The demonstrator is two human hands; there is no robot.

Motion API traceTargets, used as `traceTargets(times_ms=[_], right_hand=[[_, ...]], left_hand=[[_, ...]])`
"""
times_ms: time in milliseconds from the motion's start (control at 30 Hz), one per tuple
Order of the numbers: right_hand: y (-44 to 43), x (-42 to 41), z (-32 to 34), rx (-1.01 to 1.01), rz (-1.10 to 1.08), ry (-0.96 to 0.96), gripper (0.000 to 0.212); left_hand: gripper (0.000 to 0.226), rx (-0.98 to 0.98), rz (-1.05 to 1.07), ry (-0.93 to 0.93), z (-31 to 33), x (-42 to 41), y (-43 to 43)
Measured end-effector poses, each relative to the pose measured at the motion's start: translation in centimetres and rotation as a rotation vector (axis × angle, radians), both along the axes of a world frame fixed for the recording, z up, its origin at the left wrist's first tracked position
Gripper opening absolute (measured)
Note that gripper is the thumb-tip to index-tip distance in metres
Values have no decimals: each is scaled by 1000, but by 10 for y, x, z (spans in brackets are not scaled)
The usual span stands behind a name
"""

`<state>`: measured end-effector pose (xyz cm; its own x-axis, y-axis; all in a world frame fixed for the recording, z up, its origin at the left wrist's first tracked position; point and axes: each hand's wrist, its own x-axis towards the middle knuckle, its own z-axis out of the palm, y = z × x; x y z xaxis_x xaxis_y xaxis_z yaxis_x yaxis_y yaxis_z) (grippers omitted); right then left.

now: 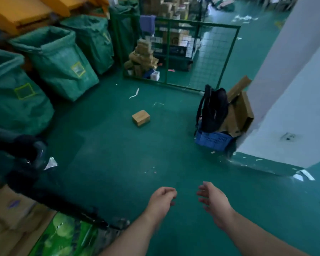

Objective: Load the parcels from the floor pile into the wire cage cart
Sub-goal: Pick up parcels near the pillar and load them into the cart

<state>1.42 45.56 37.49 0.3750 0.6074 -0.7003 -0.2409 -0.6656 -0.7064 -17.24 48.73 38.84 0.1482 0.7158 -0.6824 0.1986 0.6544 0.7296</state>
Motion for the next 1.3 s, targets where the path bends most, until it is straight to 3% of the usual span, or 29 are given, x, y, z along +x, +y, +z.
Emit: traceTargets(times_ms=[333, 600, 867, 1033, 1167, 1300], right_hand=[[160, -39, -37, -95, 124, 249, 31], [304, -18, -9, -98, 115, 150, 23], [441, 2, -31, -146, -16, 275, 25], [567, 26, -73, -188, 67, 257, 25], [680, 27, -75, -237, 298, 164, 19], [780, 14, -66, -233, 509, 56, 17]], left_hand=[[11, -191, 335, 49, -50, -23, 137], [11, -130, 210, 56, -44, 13, 327], [13, -225, 229, 13, -59, 32, 463], [17, -268, 406, 23, -78, 18, 571], [20, -211, 527, 97, -71, -13, 660], [19, -248, 659, 13, -73, -32, 722]])
